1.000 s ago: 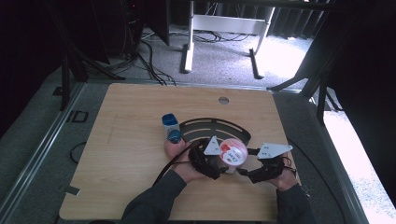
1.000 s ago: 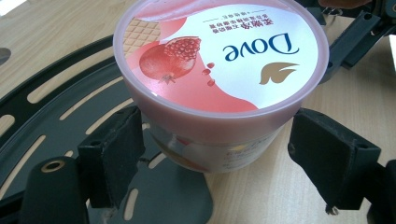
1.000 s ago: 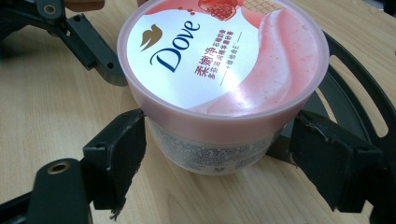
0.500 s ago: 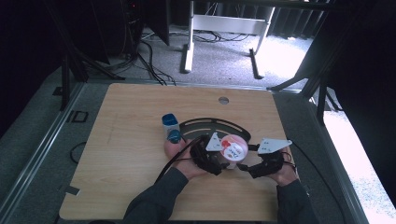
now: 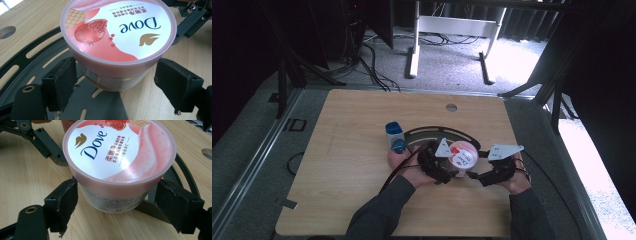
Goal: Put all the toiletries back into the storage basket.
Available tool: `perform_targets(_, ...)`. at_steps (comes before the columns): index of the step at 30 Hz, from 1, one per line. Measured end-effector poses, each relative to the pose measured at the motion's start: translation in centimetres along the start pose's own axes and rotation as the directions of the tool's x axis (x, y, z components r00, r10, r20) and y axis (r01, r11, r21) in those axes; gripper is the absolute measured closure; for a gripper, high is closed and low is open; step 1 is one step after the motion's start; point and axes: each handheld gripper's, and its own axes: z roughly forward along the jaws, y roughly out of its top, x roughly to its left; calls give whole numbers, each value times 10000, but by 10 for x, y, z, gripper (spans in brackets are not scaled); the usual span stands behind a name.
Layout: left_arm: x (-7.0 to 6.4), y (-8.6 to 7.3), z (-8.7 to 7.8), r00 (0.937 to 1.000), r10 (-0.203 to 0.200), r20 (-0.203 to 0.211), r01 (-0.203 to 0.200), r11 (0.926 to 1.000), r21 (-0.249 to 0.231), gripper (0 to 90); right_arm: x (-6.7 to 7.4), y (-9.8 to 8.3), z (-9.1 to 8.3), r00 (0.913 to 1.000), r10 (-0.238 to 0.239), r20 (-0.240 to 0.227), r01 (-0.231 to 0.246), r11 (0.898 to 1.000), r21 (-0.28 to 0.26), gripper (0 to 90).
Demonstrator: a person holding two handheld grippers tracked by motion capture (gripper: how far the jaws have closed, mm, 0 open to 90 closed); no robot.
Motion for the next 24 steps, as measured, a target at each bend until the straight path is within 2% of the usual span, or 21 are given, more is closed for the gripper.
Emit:
perform_targets(14,7,4,7,9997,-137,-212,134,9998,-147,182,-13,2,3,9999,170,31,-170,9998,40,187)
perform_targets(24,9,8,12,9990,-231,-374,224,9996,-198,180,-20,3,3,9999,119,120,-121,9998,157,186)
